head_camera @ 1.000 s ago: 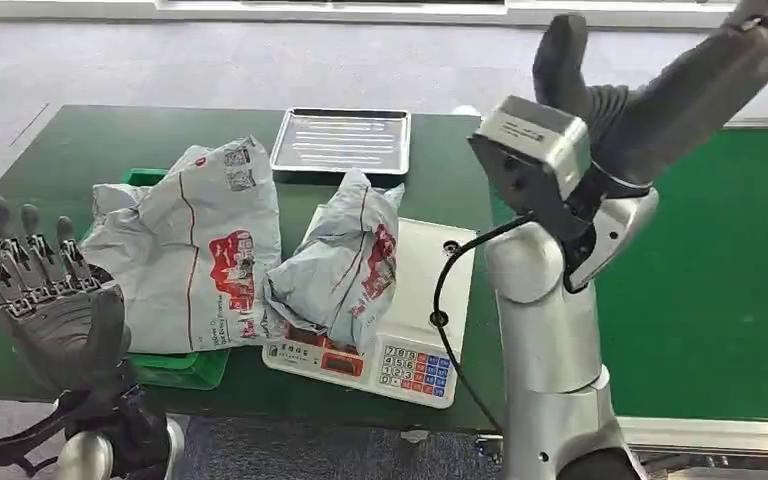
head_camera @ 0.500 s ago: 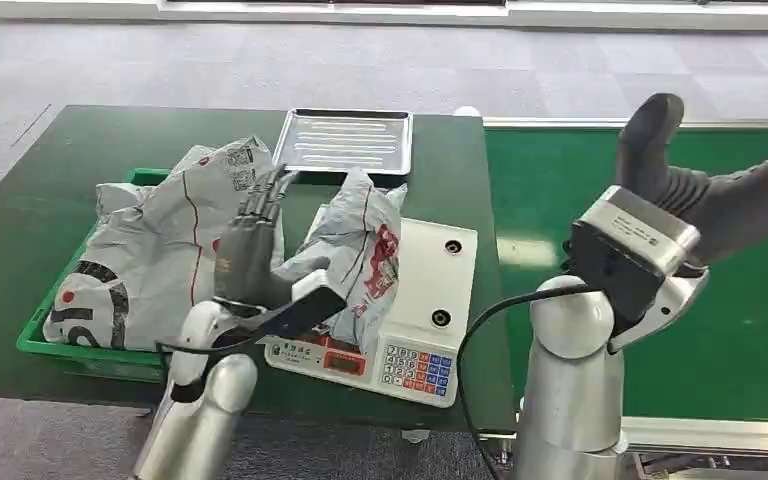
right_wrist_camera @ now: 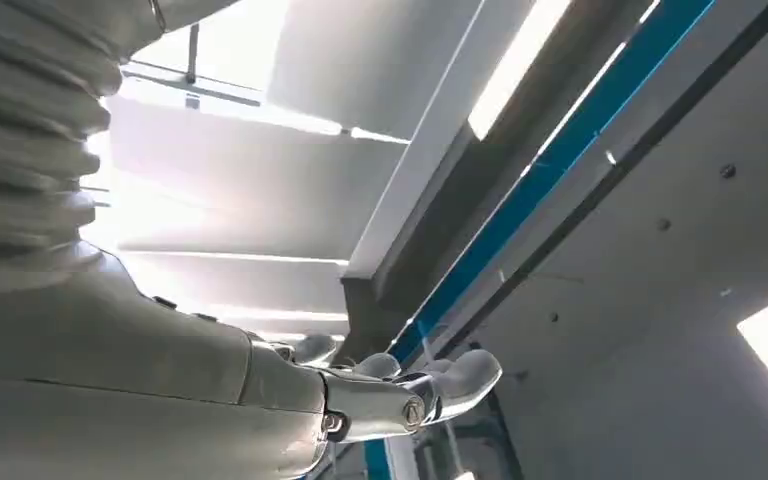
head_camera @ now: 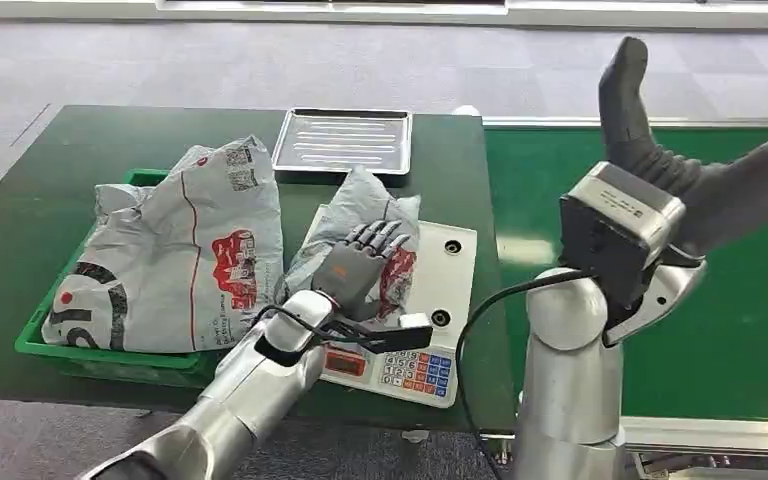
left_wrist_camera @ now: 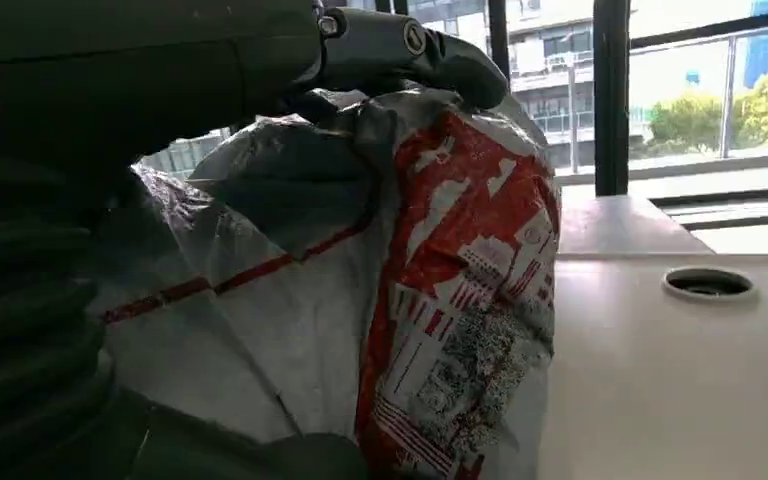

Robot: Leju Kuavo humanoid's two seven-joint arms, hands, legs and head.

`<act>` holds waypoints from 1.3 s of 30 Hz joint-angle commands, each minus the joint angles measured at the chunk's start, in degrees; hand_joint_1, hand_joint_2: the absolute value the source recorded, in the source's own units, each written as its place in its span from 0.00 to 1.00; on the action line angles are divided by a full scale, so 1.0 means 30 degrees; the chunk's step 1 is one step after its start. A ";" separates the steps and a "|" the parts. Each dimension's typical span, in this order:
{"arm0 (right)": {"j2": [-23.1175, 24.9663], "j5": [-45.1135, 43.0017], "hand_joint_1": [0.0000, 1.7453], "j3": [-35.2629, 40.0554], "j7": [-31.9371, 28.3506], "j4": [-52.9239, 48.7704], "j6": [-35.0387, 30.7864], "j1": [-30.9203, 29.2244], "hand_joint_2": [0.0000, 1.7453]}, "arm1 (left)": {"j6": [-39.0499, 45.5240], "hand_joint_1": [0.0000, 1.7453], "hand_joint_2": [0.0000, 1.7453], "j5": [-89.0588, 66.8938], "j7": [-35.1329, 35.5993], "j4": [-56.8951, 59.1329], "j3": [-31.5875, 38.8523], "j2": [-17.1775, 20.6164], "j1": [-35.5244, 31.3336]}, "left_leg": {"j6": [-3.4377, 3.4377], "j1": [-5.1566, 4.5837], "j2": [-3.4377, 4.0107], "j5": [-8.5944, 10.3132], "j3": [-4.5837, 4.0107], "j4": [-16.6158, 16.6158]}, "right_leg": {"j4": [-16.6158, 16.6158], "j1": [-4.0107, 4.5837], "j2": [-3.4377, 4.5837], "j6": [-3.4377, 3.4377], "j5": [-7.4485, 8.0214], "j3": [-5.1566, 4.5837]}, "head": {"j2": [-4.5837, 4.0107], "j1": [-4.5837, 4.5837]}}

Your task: Moved the parcel from conveyor to table for the left to box.

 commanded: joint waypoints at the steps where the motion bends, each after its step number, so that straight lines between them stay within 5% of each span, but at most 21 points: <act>1: 0.0073 -0.0103 0.00 -0.0816 -0.0065 0.1631 -0.0022 -0.0924 1.00 | -0.0663 0.00 1.00 -0.0337 -0.0159 0.3803 -0.2110 0.0077 -0.1327 | 0.0012 0.0003 0.0015 0.0002 0.0033 -0.0014 | -0.0023 0.0007 0.0011 -0.0001 0.0010 0.0037 | 0.0000 0.0000; 2: 0.0073 -0.0103 0.00 -0.0816 -0.0065 0.1631 -0.0022 -0.0924 1.00 | -0.0663 0.00 1.00 -0.0337 -0.0159 0.3803 -0.2110 0.0077 -0.1327 | 0.0020 0.0001 0.0029 0.0010 0.0051 -0.0035 | -0.0042 0.0007 0.0024 -0.0001 0.0022 0.0050 | 0.0000 0.0000; 3: 0.0073 -0.0117 0.00 -0.0838 -0.0068 0.1652 -0.0022 -0.0949 1.00 | -0.0542 1.00 1.00 -0.0430 -0.0173 0.3813 -0.2182 0.0089 -0.1367 | 0.0017 0.0001 0.0020 0.0005 0.0041 -0.0021 | -0.0028 0.0007 0.0016 0.0000 0.0013 0.0047 | 0.0000 0.0000; 11: 0.0073 0.0149 0.00 -0.0800 0.0034 0.1600 -0.0022 -0.0577 1.00 | 0.0599 1.00 1.00 -0.0144 0.0025 0.3525 -0.1664 0.0086 -0.1563 | 0.0043 -0.0001 0.0010 0.0031 0.0041 -0.0037 | -0.0044 0.0005 -0.0010 0.0009 0.0031 0.0064 | 0.0000 0.0000; 14: 0.0073 0.0548 0.00 -0.0959 0.0132 0.1269 -0.0022 -0.0269 1.00 | 0.3998 1.00 1.00 -0.0075 0.0658 0.2224 -0.1058 0.0245 -0.1480 | 0.0038 0.0004 0.0009 0.0024 0.0034 -0.0023 | -0.0031 0.0009 -0.0004 0.0010 0.0030 0.0057 | 0.0000 0.0000; 21: 0.0073 0.0548 0.00 -0.0959 0.0132 0.1269 -0.0022 -0.0269 1.00 | 0.3998 1.00 1.00 -0.0075 0.0658 0.2224 -0.1058 0.0245 -0.1480 | 0.0036 0.0006 -0.0003 0.0027 0.0032 -0.0031 | -0.0044 0.0012 -0.0016 0.0009 0.0026 0.0054 | 0.0000 0.0000; 23: 0.0073 0.0799 0.00 -0.1101 0.0273 0.0849 -0.0022 0.0078 1.00 | 0.8224 1.00 1.00 0.0165 0.1630 0.0170 0.0083 0.0546 -0.1346 | 0.0033 0.0006 -0.0010 0.0024 0.0005 -0.0009 | -0.0020 0.0011 -0.0019 0.0012 0.0021 0.0027 | 0.0000 0.0000; 27: 0.0073 0.0776 0.00 -0.1214 0.0170 0.0654 -0.0022 0.0255 1.00 | 0.8816 1.00 1.00 -0.0736 0.2433 -1.0718 0.3903 0.1622 0.0522 | 0.0030 0.0012 0.0005 0.0023 -0.0082 0.0023 | 0.0011 0.0018 0.0000 0.0009 0.0027 -0.0065 | 0.0000 0.0000; 29: 0.0068 0.0548 0.00 -0.1210 -0.0045 0.0695 -0.0022 0.0310 1.00 | 0.8816 1.00 1.00 0.0698 0.0388 -1.7097 0.7147 0.0977 0.1677 | 0.0031 0.0013 0.0020 0.0009 -0.0111 0.0045 | 0.0033 0.0020 0.0014 0.0006 0.0017 -0.0096 | 0.0000 0.0000; 30: 0.0073 0.0399 0.00 -0.1197 -0.0232 0.0775 -0.0022 0.0325 1.00 | 0.8816 1.00 1.00 0.2920 -0.5165 -1.9006 1.2028 -0.1581 0.1677 | 0.0034 0.0017 0.0028 -0.0001 -0.0091 0.0038 | 0.0022 0.0024 0.0020 0.0005 0.0012 -0.0077 | 0.0000 0.0000; 32: 0.0073 0.0277 0.00 -0.1098 -0.0440 0.0902 -0.0022 0.0375 1.00 | 0.8816 1.00 1.00 0.8259 -0.7511 -2.2709 1.4602 -0.1581 0.1363 | 0.0032 0.0030 0.0035 0.0009 -0.0200 0.0088 | 0.0058 0.0036 0.0024 0.0011 0.0028 -0.0175 | 0.0000 0.0007; 39: 0.0073 0.0206 0.00 -0.0819 -0.0412 0.1266 -0.0022 0.0322 1.00 | 0.8816 1.00 1.00 0.9610 -0.7921 -2.3534 1.7385 -0.1581 0.0108 | -0.0001 0.0020 0.0305 -0.0030 -0.0045 -0.0010 | 0.0015 0.0028 0.0279 -0.0023 0.0025 -0.0147 | 0.0000 0.0000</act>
